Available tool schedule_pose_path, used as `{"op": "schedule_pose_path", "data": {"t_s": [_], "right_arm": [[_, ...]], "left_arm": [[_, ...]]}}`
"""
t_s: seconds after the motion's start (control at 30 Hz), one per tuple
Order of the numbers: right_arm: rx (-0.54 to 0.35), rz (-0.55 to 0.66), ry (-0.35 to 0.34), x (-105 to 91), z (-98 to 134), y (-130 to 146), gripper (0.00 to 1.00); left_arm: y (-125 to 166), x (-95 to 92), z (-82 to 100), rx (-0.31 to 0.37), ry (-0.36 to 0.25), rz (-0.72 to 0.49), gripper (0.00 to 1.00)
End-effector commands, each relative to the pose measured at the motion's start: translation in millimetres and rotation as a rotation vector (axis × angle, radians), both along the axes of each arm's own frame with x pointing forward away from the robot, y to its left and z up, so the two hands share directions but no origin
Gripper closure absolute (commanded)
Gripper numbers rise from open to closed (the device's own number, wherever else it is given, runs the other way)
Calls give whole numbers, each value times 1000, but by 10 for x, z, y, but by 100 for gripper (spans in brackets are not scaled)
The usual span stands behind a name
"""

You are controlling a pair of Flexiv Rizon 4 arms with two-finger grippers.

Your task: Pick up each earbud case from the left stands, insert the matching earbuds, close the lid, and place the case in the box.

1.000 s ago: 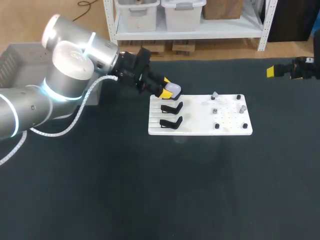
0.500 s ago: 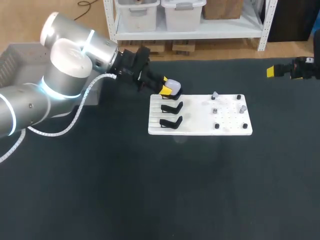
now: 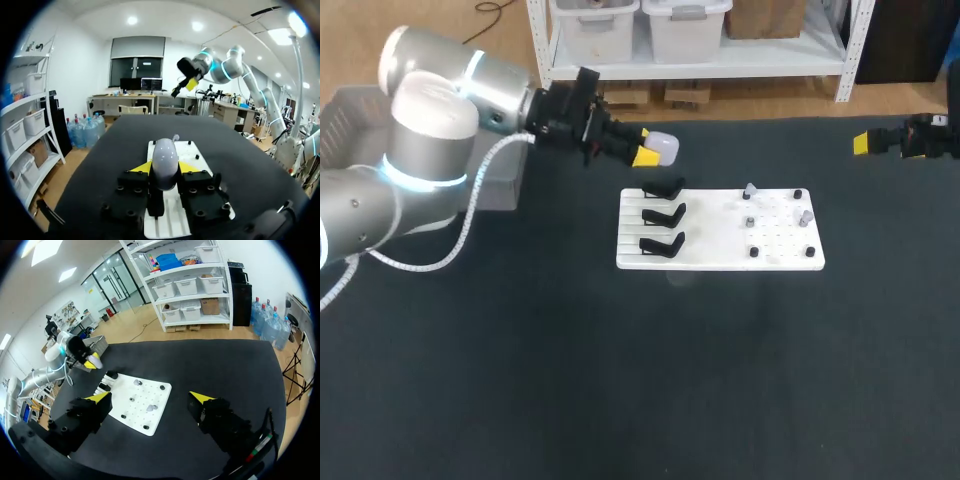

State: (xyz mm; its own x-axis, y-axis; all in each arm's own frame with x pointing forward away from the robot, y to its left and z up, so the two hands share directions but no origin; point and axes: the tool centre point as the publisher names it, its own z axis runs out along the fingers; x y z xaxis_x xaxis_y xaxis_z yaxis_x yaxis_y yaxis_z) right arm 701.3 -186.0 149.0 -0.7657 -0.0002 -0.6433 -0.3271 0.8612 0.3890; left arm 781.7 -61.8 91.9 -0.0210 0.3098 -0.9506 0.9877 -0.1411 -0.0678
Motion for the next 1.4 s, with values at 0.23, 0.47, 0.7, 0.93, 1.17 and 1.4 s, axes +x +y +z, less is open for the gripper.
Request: {"op": "schedule_pose_path", "data": {"t_s": [0.23,0.47,0.7,0.93,1.17,1.4], "right_arm": [[-2,-2,0,-5,5,2,0],[-2,-2,0,-5,5,2,0],[-2,-2,0,-5,5,2,0],[-2,-2,0,-5,5,2,0],[-2,-2,0,-5,5,2,0],[-2,-2,0,-5,5,2,0]], "left_arm": [[145,-489,563,-121,-42,69,100],[228,-577,783,-178,-75,138,100],[221,-720,863,-199,-66,156,100],[174,-811,920,-218,-57,142,100],[174,-811,920,-218,-57,142,100],[174,-811,920,-218,-57,142,100]]}}
